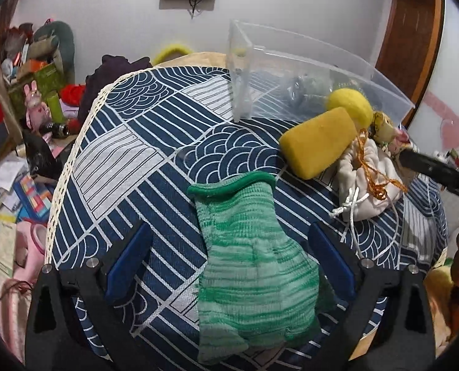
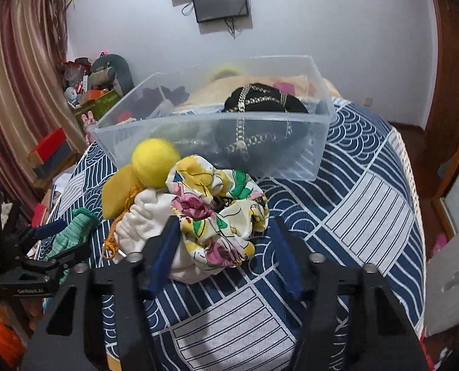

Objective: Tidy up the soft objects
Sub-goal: 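Grasp the green sock with the left tool while the right tool grasps the floral cloth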

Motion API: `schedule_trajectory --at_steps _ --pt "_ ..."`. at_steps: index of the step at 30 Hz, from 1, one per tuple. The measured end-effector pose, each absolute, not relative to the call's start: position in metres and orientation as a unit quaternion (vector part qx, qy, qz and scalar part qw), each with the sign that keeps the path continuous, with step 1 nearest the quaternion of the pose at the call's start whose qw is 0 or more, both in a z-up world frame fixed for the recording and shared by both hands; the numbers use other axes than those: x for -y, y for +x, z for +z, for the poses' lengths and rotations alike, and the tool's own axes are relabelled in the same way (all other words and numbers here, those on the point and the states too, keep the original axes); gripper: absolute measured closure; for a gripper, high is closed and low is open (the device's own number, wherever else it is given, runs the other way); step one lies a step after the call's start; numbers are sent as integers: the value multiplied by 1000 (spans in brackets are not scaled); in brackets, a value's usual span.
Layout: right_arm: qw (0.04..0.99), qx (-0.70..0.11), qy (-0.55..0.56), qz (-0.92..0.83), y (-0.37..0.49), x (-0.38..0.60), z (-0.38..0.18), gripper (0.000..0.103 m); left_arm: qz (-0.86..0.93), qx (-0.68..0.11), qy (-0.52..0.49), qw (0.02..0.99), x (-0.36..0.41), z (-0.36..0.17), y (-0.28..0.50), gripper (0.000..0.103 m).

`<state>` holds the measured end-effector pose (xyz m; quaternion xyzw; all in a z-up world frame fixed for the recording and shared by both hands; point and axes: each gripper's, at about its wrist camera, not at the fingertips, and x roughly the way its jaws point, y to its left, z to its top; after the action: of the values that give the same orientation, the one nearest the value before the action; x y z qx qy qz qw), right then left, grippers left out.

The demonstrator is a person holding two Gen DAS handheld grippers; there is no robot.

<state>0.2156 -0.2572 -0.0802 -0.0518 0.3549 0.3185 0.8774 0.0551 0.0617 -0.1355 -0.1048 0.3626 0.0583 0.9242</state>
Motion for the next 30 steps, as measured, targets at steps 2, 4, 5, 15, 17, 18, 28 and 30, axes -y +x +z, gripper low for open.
schedule_trajectory --at_steps 2,4,5,15,17,18,28,30 --pt "875 -362 -47 319 216 260 -83 67 55 -359 -110 925 -62 -136 53 6" --pt "873 -366 -43 319 215 262 -86 79 52 -362 -112 924 -62 -138 53 16" --pt "872 -368 -43 319 215 263 -87 82 53 -360 -111 925 -61 -138 53 17" --pt "886 -345 -28 309 209 282 -75 91 25 -358 -109 927 -58 -131 56 80" --pt "890 -334 -26 309 206 287 -68 91 27 -352 -103 930 -57 -126 55 82" --pt "893 -327 -26 308 205 289 -64 91 29 -347 -97 932 -57 -123 55 84" --pt "910 -275 -23 309 196 295 -32 91 35 -281 -68 957 -54 -73 56 85" --pt "912 -267 -24 309 196 295 -27 91 34 -268 -67 961 -54 -62 59 86"
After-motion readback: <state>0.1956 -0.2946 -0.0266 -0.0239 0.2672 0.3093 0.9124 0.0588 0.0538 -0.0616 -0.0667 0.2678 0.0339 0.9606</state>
